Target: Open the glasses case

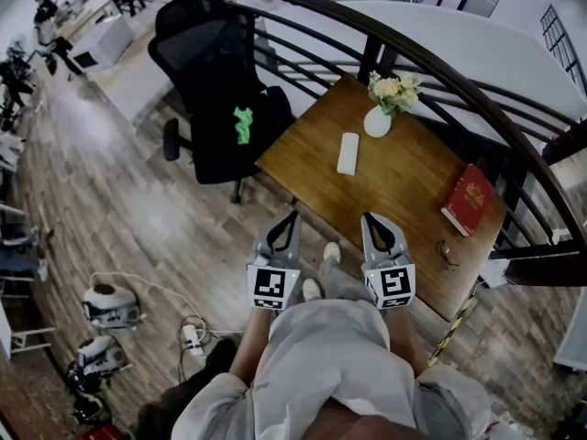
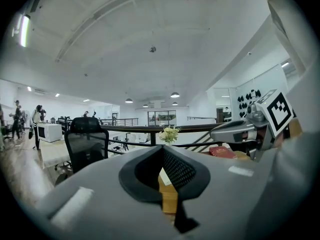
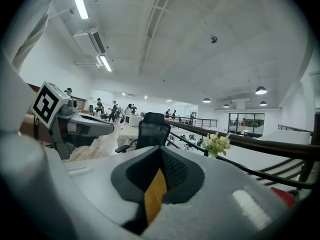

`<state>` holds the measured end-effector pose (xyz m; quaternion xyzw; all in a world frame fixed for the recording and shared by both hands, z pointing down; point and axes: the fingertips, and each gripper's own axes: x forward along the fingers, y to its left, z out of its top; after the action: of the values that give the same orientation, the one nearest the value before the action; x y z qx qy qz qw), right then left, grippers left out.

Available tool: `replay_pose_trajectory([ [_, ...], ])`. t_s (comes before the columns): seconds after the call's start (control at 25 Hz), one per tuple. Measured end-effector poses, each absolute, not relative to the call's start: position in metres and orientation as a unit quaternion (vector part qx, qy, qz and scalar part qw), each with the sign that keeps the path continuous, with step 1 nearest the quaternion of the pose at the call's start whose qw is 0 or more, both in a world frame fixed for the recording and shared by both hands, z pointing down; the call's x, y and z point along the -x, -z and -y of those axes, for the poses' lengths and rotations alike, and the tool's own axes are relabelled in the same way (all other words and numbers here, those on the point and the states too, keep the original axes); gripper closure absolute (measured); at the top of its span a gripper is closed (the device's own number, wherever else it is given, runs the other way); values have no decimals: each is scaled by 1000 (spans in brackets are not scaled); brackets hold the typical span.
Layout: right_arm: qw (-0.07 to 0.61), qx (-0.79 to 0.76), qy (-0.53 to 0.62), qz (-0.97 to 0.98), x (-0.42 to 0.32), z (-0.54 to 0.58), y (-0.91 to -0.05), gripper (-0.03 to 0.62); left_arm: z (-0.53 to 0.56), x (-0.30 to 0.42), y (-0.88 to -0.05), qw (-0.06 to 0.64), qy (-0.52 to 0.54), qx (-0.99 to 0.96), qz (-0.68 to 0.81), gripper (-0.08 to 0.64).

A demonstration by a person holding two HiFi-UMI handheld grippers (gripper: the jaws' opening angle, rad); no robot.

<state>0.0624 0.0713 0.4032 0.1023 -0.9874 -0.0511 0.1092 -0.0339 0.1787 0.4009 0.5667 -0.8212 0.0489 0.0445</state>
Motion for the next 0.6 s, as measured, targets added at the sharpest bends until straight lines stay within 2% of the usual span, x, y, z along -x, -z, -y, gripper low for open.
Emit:
replay_pose_trajectory([
  [0.6,129,-97,35,986,16,-15,-416,589,-118,109,-413,64,-58,-571,816,540],
])
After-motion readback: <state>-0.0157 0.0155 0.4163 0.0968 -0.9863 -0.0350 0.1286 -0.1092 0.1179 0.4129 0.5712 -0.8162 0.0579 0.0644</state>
